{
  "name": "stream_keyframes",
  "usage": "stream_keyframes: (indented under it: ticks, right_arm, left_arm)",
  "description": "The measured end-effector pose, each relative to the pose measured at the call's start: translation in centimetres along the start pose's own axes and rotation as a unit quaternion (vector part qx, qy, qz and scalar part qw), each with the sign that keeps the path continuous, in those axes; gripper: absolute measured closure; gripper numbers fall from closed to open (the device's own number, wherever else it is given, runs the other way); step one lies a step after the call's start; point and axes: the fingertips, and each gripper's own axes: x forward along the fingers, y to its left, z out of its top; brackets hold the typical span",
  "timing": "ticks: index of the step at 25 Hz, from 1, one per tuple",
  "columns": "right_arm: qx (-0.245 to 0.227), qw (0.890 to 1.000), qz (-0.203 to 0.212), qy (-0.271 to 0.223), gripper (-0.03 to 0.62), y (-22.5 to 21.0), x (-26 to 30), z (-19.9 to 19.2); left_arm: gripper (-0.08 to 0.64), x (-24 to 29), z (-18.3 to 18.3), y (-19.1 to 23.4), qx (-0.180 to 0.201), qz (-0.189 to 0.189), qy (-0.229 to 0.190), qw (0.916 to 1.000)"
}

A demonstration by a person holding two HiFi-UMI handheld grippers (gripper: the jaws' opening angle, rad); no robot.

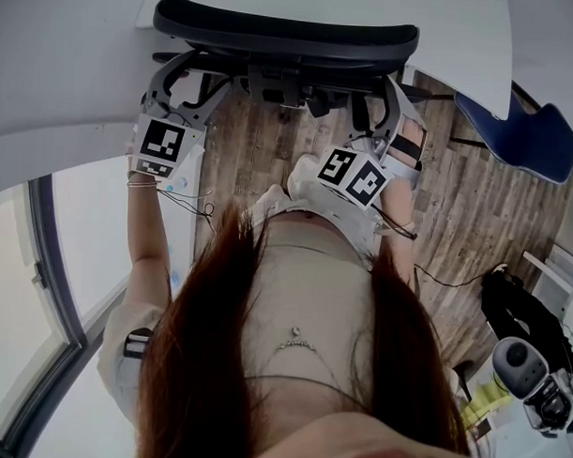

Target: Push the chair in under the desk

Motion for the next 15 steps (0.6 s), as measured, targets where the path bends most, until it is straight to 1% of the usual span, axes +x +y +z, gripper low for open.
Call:
stream_keyframes:
  ticks: [15]
  right_arm:
    - [-0.004,1.0,-0.006,0.004,0.311,-0.7,2.2,0.0]
  left_arm:
    - [0.273,1.9,0.0,1.2,0.002,0.002,0.002,1.0]
